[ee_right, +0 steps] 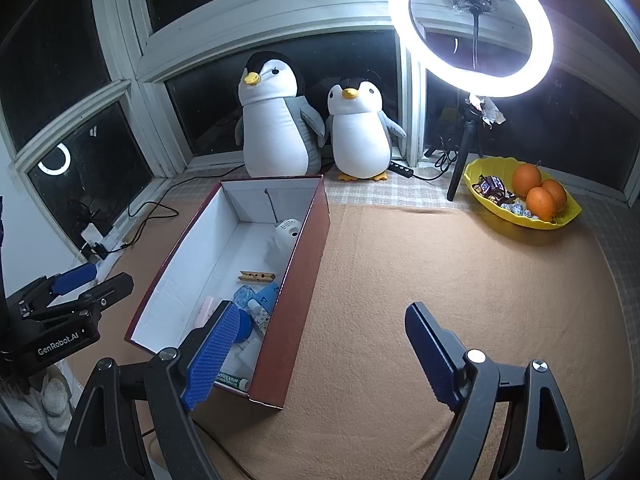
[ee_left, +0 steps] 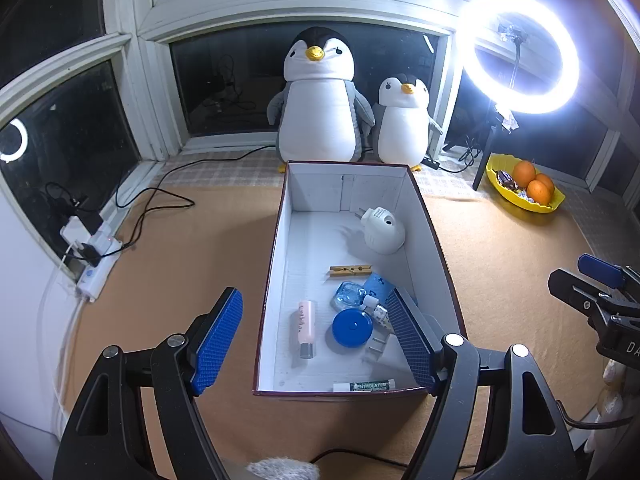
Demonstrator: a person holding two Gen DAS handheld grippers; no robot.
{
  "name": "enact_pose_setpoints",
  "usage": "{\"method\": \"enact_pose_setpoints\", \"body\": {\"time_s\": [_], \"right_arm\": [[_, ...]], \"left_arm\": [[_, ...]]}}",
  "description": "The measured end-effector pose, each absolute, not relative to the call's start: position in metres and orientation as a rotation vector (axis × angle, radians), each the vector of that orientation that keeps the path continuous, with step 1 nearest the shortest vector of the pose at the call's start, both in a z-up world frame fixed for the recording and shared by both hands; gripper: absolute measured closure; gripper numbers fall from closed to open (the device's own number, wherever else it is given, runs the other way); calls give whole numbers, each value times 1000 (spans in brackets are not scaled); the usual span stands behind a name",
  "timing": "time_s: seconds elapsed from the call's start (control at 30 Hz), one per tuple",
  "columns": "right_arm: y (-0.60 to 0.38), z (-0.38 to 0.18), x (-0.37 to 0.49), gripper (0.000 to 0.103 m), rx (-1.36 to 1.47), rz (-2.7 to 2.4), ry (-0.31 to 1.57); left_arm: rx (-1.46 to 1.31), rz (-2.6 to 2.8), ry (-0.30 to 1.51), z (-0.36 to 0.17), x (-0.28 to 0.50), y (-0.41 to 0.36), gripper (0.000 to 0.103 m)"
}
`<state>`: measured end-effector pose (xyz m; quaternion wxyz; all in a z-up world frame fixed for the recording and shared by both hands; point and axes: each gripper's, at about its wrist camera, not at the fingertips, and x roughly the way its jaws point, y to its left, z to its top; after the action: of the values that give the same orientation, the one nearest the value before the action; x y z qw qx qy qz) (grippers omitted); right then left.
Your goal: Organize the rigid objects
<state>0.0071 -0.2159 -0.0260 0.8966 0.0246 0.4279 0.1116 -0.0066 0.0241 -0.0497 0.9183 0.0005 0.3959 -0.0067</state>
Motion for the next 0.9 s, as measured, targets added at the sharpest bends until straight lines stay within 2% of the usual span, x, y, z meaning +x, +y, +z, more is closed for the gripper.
{"method": "enact_pose_setpoints", "body": {"time_s": [0.9], "right_arm": [[-212,-34,8,21,54,224,915]], "left_arm": [[-8,-16,826,-51,-5,25,28]]}}
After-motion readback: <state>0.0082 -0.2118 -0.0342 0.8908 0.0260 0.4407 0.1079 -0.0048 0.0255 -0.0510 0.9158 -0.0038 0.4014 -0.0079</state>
